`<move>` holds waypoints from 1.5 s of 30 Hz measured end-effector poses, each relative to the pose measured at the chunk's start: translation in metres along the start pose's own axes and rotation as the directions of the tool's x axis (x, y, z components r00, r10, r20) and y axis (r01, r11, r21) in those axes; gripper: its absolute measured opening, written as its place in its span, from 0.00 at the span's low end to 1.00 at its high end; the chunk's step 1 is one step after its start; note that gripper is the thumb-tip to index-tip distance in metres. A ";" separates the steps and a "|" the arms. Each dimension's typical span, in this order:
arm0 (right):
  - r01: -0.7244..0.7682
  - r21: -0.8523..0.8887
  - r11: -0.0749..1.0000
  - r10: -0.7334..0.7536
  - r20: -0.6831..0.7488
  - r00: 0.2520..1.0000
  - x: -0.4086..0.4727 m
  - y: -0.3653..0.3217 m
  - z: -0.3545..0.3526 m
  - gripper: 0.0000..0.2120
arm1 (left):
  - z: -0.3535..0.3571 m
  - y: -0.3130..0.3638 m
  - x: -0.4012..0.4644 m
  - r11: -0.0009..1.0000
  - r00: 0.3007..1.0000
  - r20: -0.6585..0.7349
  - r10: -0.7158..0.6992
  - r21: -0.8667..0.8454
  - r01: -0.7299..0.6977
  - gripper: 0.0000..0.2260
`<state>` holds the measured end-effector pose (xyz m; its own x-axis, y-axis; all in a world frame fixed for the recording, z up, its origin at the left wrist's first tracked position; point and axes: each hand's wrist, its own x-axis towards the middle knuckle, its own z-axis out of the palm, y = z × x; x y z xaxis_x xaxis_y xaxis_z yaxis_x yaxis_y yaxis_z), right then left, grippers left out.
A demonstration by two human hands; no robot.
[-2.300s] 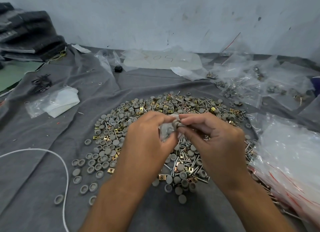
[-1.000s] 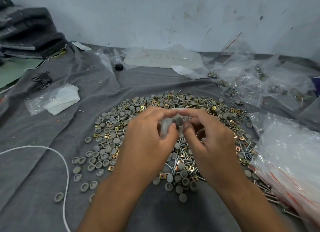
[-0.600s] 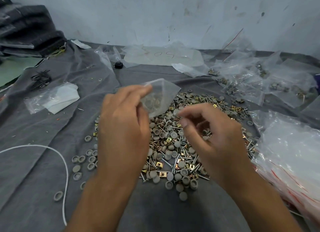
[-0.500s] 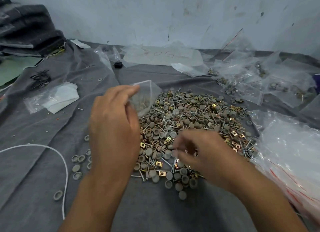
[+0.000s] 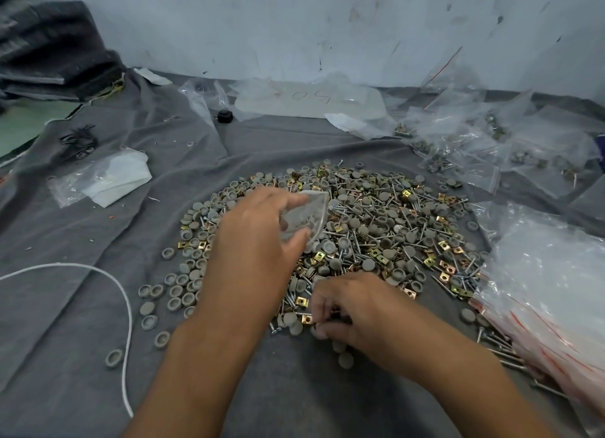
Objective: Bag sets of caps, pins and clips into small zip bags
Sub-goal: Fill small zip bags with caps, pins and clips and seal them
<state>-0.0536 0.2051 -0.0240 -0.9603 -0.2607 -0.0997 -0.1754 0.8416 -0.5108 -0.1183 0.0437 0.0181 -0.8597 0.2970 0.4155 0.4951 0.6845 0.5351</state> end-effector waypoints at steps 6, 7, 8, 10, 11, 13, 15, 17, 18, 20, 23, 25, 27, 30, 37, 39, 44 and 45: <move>0.261 0.141 0.955 -0.094 -0.692 0.716 -0.002 -0.006 -0.023 0.03 | 0.002 0.001 0.000 1.000 0.997 0.077 0.002 -0.016 -0.001 0.24; 0.293 0.103 0.950 -0.114 -0.763 0.636 0.000 -0.008 -0.025 0.03 | 0.003 0.002 0.000 1.000 0.996 0.088 0.007 -0.023 -0.005 0.24; 0.309 0.065 0.949 -0.133 -0.805 0.578 0.002 -0.009 -0.025 0.04 | 0.004 0.004 0.000 1.000 0.995 0.101 0.014 -0.024 -0.012 0.24; 0.289 -0.002 0.957 -0.163 -0.829 0.535 0.009 -0.010 -0.022 0.04 | 0.005 0.006 -0.001 1.000 0.992 0.126 0.026 -0.015 -0.025 0.24; 0.264 -0.017 0.964 -0.166 -0.816 0.554 0.011 -0.011 -0.021 0.05 | 0.005 0.006 0.000 0.999 0.991 0.132 0.035 -0.021 -0.033 0.24; 0.234 -0.022 0.972 -0.160 -0.790 0.592 0.013 -0.012 -0.020 0.04 | 0.005 0.006 0.000 0.998 0.992 0.122 0.040 -0.042 -0.035 0.23; 0.233 -0.011 0.972 -0.155 -0.778 0.609 0.010 -0.012 -0.022 0.03 | 0.003 0.004 0.000 0.998 0.995 0.096 0.027 -0.051 -0.023 0.23; 0.216 0.044 0.975 -0.133 -0.665 0.735 0.002 -0.009 -0.023 0.05 | 0.002 0.002 -0.001 0.998 0.998 0.060 0.009 -0.068 -0.005 0.24; 0.173 0.079 0.982 -0.106 -0.526 0.844 -0.001 -0.008 -0.022 0.06 | 0.002 0.001 -0.001 0.997 0.999 0.045 0.003 -0.077 0.000 0.24; 0.062 0.031 0.998 -0.056 -0.177 0.983 -0.004 -0.003 -0.016 0.12 | 0.001 0.001 -0.001 0.997 1.000 0.027 0.001 -0.072 0.001 0.23; 0.068 -0.143 0.987 -0.064 0.030 0.998 -0.001 -0.003 -0.002 0.16 | 0.002 0.000 -0.001 0.998 0.999 0.033 0.004 -0.062 -0.002 0.23; 0.100 -0.157 0.983 -0.101 0.006 0.995 0.003 -0.006 0.001 0.13 | 0.002 0.001 -0.002 0.998 0.999 0.032 0.008 -0.066 -0.006 0.23; 0.105 -0.147 0.983 -0.109 -0.020 0.994 0.003 -0.007 0.002 0.09 | 0.002 0.000 -0.002 0.998 1.000 0.031 0.006 -0.066 -0.004 0.23; 0.116 -0.130 0.985 -0.124 -0.056 0.991 0.003 -0.007 0.003 0.07 | 0.003 -0.001 -0.001 0.998 1.000 0.030 0.008 -0.061 -0.006 0.23; 0.106 0.120 0.987 -0.066 -0.300 0.952 0.001 -0.001 -0.013 0.05 | 0.001 -0.002 0.000 0.999 0.998 0.061 0.015 -0.052 -0.012 0.24; 0.178 0.163 0.970 -0.079 -0.483 0.872 -0.002 0.000 -0.025 0.05 | 0.001 -0.002 0.000 0.999 0.997 0.081 0.015 -0.046 -0.012 0.24; 0.280 0.056 0.958 -0.148 -0.740 0.656 0.003 -0.009 -0.030 0.04 | 0.005 0.003 -0.001 0.999 0.987 0.152 0.046 -0.023 -0.043 0.23; 0.250 0.025 0.968 -0.152 -0.734 0.661 0.006 -0.010 -0.027 0.05 | 0.006 0.004 -0.001 0.998 0.986 0.159 0.054 -0.026 -0.051 0.22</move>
<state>-0.0639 0.2079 0.0034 -0.7678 0.0467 0.6390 -0.4049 0.7376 -0.5404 -0.1163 0.0498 0.0153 -0.8407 0.4358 0.3215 0.5411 0.6511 0.5323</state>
